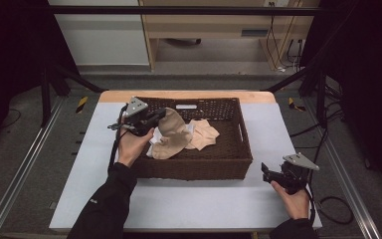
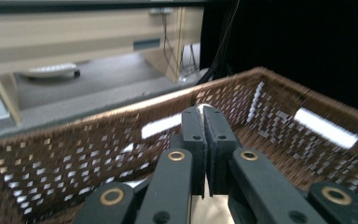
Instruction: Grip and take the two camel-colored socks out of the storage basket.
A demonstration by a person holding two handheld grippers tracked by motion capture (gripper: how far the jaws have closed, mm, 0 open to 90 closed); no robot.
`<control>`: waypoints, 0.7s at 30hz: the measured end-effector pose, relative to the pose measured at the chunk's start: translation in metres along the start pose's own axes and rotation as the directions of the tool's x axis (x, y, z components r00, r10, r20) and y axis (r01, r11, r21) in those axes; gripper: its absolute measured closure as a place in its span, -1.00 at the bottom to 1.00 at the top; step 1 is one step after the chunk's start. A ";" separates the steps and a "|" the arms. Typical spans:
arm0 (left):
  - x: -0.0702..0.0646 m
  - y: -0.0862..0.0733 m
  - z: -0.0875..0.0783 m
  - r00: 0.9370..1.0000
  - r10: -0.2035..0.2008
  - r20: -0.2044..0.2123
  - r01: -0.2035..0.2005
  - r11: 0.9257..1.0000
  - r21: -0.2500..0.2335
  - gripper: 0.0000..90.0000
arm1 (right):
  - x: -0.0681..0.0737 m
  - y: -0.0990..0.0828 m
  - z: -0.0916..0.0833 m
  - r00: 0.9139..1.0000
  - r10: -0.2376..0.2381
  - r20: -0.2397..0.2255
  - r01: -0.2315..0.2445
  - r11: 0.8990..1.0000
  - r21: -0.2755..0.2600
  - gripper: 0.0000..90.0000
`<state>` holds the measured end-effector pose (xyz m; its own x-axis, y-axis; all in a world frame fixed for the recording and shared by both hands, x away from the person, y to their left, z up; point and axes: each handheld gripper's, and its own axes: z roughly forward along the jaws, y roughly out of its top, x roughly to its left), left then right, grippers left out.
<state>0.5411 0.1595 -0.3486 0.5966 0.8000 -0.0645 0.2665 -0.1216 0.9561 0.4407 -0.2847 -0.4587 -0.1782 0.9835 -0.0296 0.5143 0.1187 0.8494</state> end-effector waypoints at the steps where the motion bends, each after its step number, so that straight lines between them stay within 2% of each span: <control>1: 0.000 0.000 0.000 1.000 0.000 0.000 0.000 1.000 0.000 0.95 | 0.000 0.000 0.000 1.000 0.000 0.000 0.000 1.000 0.000 -0.91; 4: -0.009 0.011 -0.011 1.000 0.005 0.015 -0.005 0.999 -0.046 0.95 | 0.000 0.000 0.000 1.000 0.000 0.001 0.000 1.000 -0.002 -0.91; 12: -0.024 0.032 -0.033 0.999 0.017 0.039 -0.012 0.993 -0.115 0.95 | 0.000 0.000 -0.001 1.000 0.003 0.002 -0.003 1.000 -0.004 -0.91; 21: -0.042 0.044 -0.061 0.995 0.049 0.084 -0.033 0.983 -0.182 0.95 | 0.000 0.000 -0.002 1.000 -0.002 0.003 0.002 1.000 -0.010 -0.91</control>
<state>0.4816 0.1568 -0.2866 0.6707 0.7406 -0.0418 0.1046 -0.0387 0.9938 0.4396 -0.2844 -0.4575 -0.1768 0.9837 -0.0330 0.5058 0.1195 0.8543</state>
